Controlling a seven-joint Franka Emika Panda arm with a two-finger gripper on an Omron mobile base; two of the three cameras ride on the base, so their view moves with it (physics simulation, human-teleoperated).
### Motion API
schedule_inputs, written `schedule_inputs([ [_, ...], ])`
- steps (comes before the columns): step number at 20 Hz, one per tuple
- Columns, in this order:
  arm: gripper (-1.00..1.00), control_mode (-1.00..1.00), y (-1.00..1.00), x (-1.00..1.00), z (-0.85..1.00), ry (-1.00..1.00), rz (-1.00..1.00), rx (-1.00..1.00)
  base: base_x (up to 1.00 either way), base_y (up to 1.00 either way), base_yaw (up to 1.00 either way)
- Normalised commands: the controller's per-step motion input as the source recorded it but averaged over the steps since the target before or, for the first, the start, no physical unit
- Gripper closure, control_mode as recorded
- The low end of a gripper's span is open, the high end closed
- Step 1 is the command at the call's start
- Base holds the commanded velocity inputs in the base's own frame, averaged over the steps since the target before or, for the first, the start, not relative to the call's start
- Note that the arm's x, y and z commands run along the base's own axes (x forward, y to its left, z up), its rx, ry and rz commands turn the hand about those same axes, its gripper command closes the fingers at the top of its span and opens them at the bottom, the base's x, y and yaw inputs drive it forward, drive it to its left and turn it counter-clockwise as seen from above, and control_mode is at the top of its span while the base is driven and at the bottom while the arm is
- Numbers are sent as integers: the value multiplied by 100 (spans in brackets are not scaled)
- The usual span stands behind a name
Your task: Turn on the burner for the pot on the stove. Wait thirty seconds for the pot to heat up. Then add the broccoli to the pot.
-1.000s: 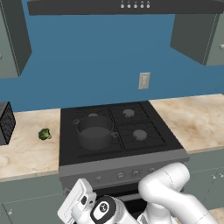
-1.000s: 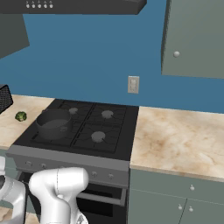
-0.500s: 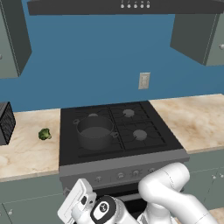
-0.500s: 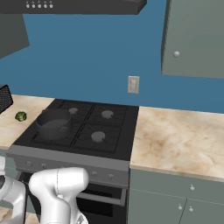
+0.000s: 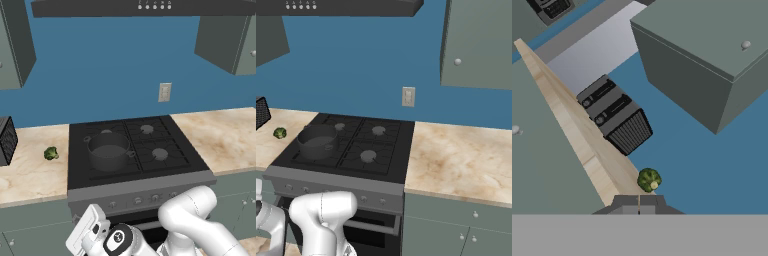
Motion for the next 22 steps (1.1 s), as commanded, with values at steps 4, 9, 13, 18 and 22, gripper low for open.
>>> schedule_inputs([
  [4,100,-100,0,0,0,0,0,0,0,0,0],
  [9,100,-100,0,0,0,0,0,0,0,0,0],
  [13,100,-100,0,0,0,0,0,0,0,0,0],
  [18,100,-100,0,0,0,0,0,0,0,0,0],
  [22,100,-100,0,0,0,0,0,0,0,0,0],
])
